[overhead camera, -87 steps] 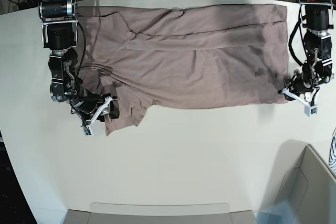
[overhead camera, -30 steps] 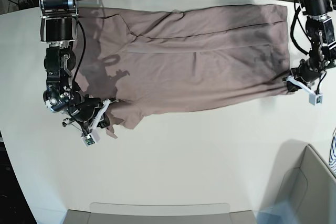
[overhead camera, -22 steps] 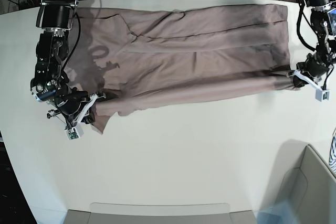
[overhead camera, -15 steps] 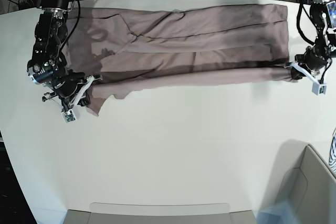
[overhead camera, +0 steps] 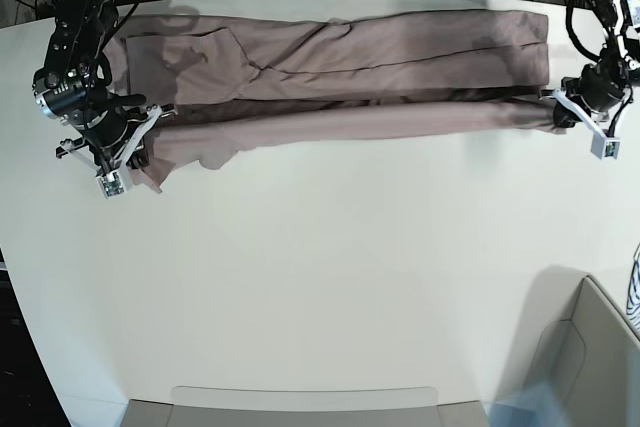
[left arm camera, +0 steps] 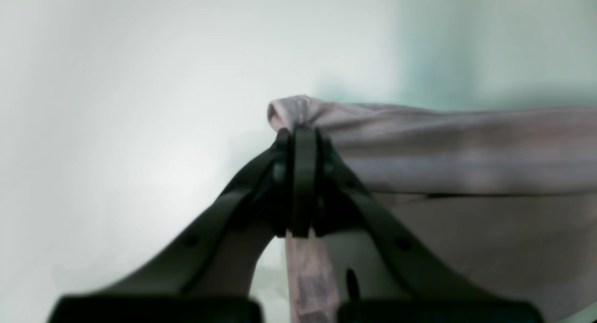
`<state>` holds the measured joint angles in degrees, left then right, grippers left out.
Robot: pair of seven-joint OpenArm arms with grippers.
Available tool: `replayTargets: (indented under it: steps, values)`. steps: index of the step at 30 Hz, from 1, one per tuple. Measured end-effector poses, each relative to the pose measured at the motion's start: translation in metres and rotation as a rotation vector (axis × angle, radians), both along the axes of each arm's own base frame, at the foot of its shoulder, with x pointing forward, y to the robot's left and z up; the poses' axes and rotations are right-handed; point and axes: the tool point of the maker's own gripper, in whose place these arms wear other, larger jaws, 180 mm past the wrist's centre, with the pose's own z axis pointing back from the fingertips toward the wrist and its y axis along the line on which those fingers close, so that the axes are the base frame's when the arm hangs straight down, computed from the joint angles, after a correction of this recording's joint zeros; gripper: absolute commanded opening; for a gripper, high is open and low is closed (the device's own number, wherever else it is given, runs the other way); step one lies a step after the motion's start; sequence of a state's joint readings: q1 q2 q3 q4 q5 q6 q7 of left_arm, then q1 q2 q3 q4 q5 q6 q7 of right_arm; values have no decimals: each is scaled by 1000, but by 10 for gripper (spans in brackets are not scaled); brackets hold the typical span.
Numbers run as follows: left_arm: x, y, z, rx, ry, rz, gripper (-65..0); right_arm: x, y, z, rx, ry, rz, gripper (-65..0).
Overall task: Fold the T-shirt properly
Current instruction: 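Lift the hem with both grippers and fold it over toward the collar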
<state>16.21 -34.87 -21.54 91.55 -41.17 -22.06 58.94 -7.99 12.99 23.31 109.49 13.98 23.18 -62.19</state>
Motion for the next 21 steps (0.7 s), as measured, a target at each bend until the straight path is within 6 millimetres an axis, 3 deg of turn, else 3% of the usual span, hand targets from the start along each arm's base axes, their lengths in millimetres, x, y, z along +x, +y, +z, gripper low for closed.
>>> replayTargets:
  steps: [10, 15, 21]
  values:
    - [-28, -21, -1, 15, 35, -59, -650, -41, -4, -1, -44, 34, -5, -650]
    - [-35, -8, 8, 22, 7, -3, -650, -54, -8, -9, -49, 68, -4, -650]
    - [-56, -8, -2, 21, 62, 2, -650, -71, -12, -17, -76, 111, 45, -650]
